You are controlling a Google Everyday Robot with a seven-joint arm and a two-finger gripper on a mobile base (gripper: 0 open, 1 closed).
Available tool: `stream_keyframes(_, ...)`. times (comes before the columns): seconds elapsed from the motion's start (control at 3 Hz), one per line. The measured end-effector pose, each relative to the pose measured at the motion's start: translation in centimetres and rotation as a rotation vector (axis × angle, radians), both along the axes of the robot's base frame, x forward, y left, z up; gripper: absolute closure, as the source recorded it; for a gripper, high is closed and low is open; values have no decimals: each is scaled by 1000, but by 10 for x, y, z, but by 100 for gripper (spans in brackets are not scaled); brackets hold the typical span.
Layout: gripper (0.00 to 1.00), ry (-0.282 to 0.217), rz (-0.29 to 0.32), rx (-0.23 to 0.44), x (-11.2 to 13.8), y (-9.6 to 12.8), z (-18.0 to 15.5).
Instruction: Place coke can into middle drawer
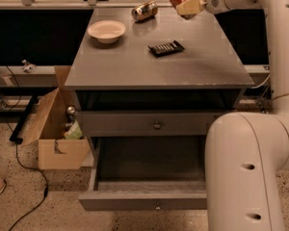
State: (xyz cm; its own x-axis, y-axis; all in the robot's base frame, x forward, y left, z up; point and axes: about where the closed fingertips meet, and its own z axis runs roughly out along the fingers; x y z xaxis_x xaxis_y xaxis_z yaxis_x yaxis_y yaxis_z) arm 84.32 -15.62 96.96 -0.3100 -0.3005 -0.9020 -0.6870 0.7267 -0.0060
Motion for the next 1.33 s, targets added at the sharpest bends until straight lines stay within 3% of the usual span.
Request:
stream_keyframes(0.33, 100, 42, 21, -43, -14, 4, -10)
stream_keyframes(0.67, 100, 55, -4, -46, -33, -1, -3)
stream_keyframes(1.0, 100, 31, -84, 14, -59, -24, 18)
stream_keyframes(1.33, 100, 37, -112, 55, -94, -37, 11)
